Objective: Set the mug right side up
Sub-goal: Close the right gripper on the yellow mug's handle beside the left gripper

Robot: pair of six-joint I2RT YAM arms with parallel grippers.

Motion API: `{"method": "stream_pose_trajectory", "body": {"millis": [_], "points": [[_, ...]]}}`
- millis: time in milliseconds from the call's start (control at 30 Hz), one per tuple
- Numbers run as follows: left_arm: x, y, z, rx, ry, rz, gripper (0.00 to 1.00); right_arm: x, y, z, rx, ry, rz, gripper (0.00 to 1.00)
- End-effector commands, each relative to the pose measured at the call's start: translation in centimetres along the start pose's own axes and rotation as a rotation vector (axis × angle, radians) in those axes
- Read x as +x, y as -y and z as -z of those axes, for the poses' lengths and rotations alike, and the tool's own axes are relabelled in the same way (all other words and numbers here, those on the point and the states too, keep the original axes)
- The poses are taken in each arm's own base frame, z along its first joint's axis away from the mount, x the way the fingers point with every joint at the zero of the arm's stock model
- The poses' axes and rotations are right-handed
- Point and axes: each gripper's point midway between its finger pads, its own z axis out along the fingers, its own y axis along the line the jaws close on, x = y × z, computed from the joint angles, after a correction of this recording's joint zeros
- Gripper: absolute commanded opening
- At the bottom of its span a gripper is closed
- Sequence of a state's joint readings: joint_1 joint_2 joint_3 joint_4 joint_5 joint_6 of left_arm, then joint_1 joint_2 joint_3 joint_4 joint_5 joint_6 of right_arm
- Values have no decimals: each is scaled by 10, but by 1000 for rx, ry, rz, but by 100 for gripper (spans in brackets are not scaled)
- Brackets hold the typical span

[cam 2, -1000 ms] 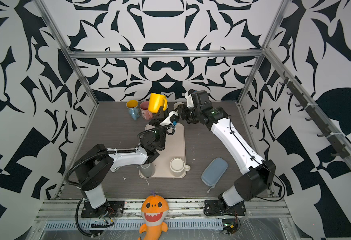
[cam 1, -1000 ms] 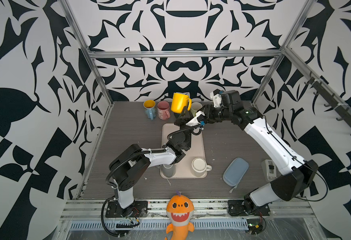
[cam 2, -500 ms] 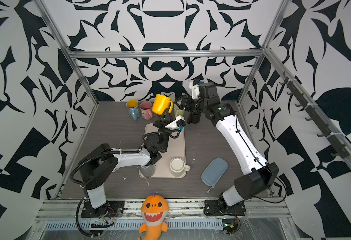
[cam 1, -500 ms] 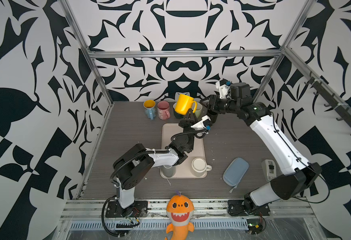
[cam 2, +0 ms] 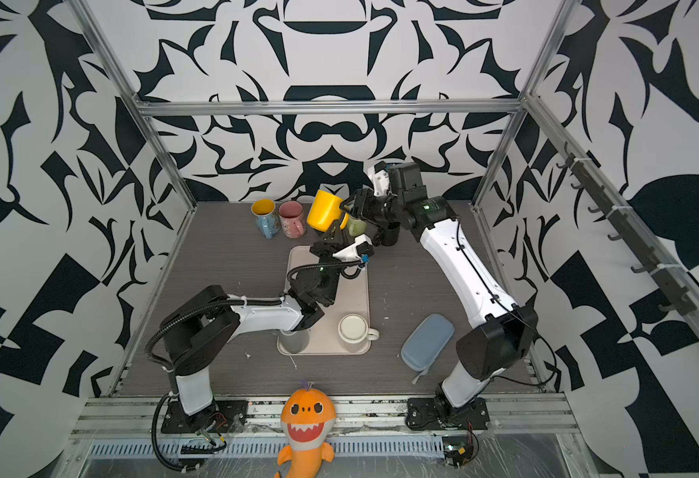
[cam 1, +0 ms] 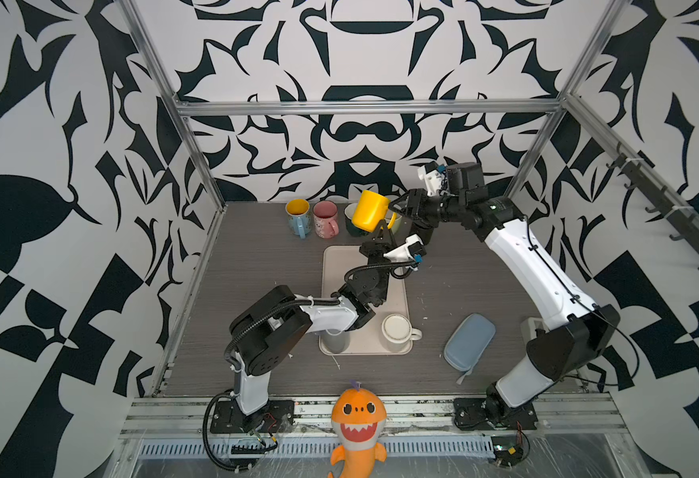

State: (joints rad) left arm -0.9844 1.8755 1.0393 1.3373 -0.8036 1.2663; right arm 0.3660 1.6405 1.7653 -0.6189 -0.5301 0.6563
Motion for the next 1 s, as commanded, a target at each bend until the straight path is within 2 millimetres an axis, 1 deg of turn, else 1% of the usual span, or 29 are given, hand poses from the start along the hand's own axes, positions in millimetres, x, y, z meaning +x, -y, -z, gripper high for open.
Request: {"method": "stream_pose_trajectory", "body": {"millis": [0,133,333,433,567,600,633,733,767,967], "points": [[-21,-34,-4,-104,52,72,0,-11,-15,13,-24,37,13,54],[-25,-34,-3,-102,59,75,0,-12,-12,6,-22,25,0,51],[-30,-32,0,-95,73,66,0,-10,-6,-2,-13,9,-18,39],[-31,-31,0,-94,77,64,0,-8,-3,-5,-7,-5,-32,36],[-32,-29,-1,-92,81,56,0,-3,3,-9,6,-30,-49,36],[-32,-29,-1,-93,82,56,0,-2,4,-9,10,-33,-49,33],[-33,-29,-1,-91,83,53,0,-1,5,-10,13,-37,-52,28],[-33,-30,-1,-94,82,55,0,2,10,-12,23,-52,-62,3],[-33,-30,-1,-94,83,53,0,3,10,-12,25,-53,-62,0],[-32,-29,-3,-102,65,39,0,5,12,-9,35,-49,-52,0]]}}
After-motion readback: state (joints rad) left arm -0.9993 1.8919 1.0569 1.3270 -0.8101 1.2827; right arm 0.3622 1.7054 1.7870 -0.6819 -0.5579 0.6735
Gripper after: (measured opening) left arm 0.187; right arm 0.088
